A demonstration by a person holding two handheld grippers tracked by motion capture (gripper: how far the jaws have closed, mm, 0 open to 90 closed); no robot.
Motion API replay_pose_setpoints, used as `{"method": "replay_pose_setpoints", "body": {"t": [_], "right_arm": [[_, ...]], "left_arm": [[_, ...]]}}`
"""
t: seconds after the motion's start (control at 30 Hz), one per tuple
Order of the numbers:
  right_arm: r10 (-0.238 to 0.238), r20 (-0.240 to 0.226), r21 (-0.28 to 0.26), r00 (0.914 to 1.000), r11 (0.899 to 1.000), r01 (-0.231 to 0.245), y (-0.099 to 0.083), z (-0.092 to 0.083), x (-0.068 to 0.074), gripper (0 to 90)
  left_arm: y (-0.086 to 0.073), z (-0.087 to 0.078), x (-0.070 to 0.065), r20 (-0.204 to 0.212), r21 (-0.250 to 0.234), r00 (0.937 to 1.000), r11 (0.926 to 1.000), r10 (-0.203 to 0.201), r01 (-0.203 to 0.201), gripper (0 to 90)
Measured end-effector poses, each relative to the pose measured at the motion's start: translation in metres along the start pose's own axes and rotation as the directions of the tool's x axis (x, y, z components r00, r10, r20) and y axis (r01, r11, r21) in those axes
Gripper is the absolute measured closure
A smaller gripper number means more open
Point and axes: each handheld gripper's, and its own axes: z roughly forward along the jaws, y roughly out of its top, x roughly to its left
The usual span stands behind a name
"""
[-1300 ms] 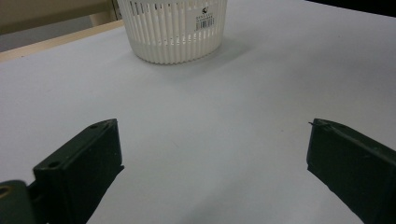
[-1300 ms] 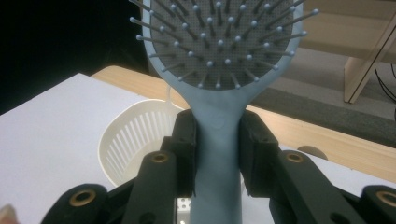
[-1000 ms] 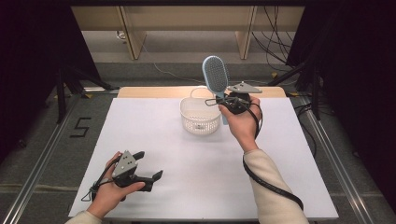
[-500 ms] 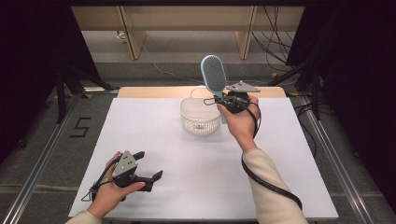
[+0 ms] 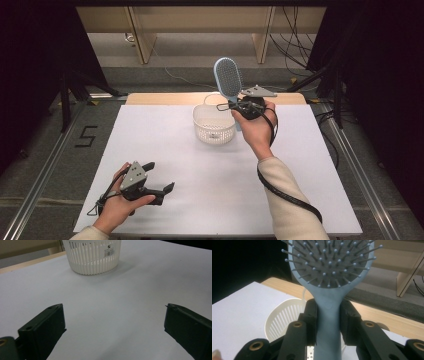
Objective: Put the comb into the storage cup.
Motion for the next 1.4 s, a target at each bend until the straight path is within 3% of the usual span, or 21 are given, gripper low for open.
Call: {"method": "replay_pose_setpoints", "body": {"t": [1.4], "right_arm": [[-0.014, -0.011, -0.003, 0.9998, 1.0, 0.014, 0.01, 0.015, 0.01, 70.4]], "left_arm": [[0.0, 0.0, 0.0, 0.001, -0.001, 1.0, 1.0, 0.001, -0.001, 2.8]]}}
